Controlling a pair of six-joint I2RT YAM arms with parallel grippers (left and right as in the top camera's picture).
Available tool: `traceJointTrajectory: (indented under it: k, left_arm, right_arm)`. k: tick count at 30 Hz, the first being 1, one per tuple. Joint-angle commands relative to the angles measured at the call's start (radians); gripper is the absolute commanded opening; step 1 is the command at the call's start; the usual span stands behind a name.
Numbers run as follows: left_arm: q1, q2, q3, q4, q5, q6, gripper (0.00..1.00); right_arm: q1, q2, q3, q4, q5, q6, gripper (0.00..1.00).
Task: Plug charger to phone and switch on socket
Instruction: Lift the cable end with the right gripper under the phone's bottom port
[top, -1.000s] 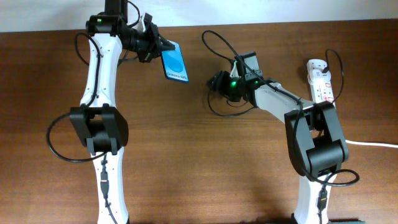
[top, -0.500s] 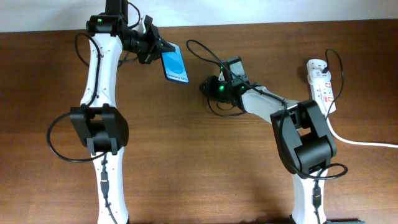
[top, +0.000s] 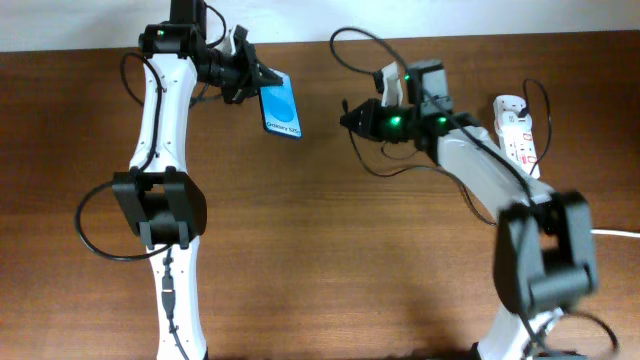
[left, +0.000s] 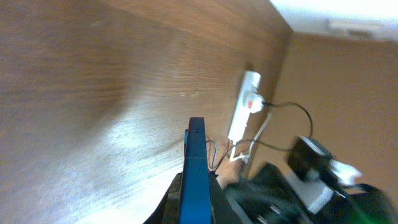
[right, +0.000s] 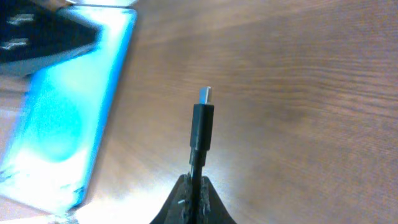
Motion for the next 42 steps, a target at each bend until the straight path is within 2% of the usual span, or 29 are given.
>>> traceJointTrajectory:
  k: [1,6,10,12,14,16,18,20,21,24,26,29,35,42]
  left_arm:
    - [0.0,-0.017,0.01,0.017,0.245,0.146,0.0]
    - [-0.012,-0.017,0.01,0.017,0.538,0.23,0.0]
    - [-0.06,-0.017,0.01,0.016,0.576,0.233,0.0]
    - [-0.076,-0.017,0.01,0.018,0.564,0.233,0.0]
    - [-0.076,-0.017,0.01,0.019,0.528,0.232,0.0]
    - [-0.076,-0.017,0.01,0.048,0.488,0.162,0.0]
    - [-0.076,-0.017,0.01,0.241,0.489,-0.013,0.0]
    - [-0.076,-0.017,0.01,0.357,0.489,-0.111,0.0]
    - [-0.076,-0.017,0.01,0.44,0.489,-0.2,0.0]
    - [-0.077,-0.017,0.01,0.628,0.469,-0.449,0.0]
    - [-0.076,-0.017,0.01,0.767,0.418,-0.579,0.0]
    - [-0.079,-0.017,0.01,1.004,0.419,-0.777,0.0]
    - [-0.115,-0.017,0.01,1.035,0.416,-0.826,0.0]
    - [-0.14,-0.017,0.01,1.035,0.443,-0.801,0.0]
  right_arm:
    - [-0.031,-0.217,0.004,-0.107,-0.053,-0.148,0.04]
    - [-0.163,-0.583,0.004,-0.419,-0.05,-0.193,0.04]
    - [-0.211,-0.676,0.0,-0.664,-0.05,-0.245,0.04]
    - [-0.211,-0.665,-0.056,-0.661,-0.054,-0.244,0.04]
    - [-0.211,-0.656,-0.152,-0.576,-0.14,-0.24,0.04]
    - [-0.205,-0.65,-0.237,-0.472,-0.17,-0.156,0.04]
    - [-0.142,-0.644,-0.33,-0.248,-0.209,0.001,0.04]
    - [-0.084,-0.64,-0.365,-0.042,-0.241,0.149,0.04]
    - [-0.023,-0.617,-0.367,0.058,-0.239,0.214,0.04]
    - [0.106,-0.503,-0.367,0.275,-0.15,0.407,0.04]
    - [0.167,-0.476,-0.367,0.349,-0.028,0.474,0.04]
    - [0.173,-0.476,-0.367,0.392,0.05,0.507,0.04]
    - [0.172,-0.476,-0.367,0.501,0.114,0.516,0.04]
    - [0.14,-0.476,-0.367,0.501,0.106,0.494,0.04]
